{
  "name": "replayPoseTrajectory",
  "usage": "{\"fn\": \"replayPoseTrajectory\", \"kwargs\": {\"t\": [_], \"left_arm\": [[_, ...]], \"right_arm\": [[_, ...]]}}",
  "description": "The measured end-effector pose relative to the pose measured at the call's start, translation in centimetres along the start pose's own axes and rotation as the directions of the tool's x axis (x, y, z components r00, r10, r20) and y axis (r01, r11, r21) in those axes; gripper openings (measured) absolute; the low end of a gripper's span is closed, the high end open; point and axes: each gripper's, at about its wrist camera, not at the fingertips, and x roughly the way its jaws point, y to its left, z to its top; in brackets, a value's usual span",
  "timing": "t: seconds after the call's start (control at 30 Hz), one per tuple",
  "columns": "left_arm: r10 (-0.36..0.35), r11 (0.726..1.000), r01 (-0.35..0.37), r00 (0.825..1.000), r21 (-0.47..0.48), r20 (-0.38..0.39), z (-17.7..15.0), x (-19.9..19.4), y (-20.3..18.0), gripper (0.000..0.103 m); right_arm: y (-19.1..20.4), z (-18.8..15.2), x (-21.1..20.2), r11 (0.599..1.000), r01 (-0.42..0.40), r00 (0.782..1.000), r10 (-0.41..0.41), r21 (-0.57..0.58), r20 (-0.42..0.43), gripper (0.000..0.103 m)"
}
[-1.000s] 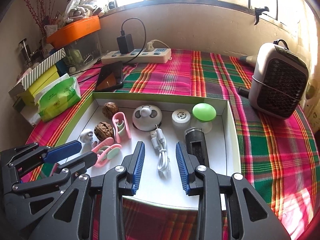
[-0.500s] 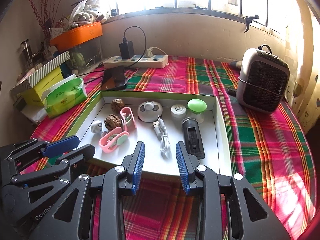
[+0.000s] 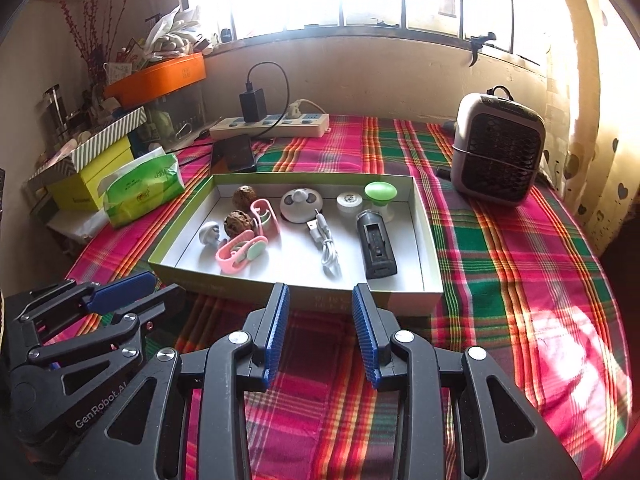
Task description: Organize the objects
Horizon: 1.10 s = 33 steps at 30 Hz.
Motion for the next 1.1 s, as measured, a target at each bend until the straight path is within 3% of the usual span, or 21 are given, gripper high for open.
{"fn": "replayPoseTrajectory", "kwargs": {"t": [0.1, 0.6, 0.7, 1.1], "left_arm": [[-0.003, 1.0, 0.003, 1.0, -0.007, -0.005, -0.7, -0.3, -0.1, 0.028], [0.012, 1.0, -0.012, 0.997, 0.003, -0.072, -4.4, 0.0, -0.7, 0.028], [0.017, 1.0, -0.017, 0.997, -0.001, -0.079, -5.0, 0.0, -0.6, 0.028], [0.043, 0.999, -0.044, 0.996, -0.011, -0.073, -6.0, -0.2, -0.8, 0.028]], "right_arm": [[0.1, -0.8, -0.4, 1.0, -0.003, 1.0, 0.003, -0.001, -0.006, 0.043], [-0.2, -4.7, -0.6, 1.0, 0.025, 0.996, -0.023, 0.019, -0.082, 0.044], [-0.3, -5.3, -0.5, 0.999, 0.03, 0.996, -0.027, 0.029, -0.089, 0.052], [-0.4, -7.0, -0.7, 0.996, 0.09, 0.987, -0.088, 0.009, -0.135, 0.052]]}}
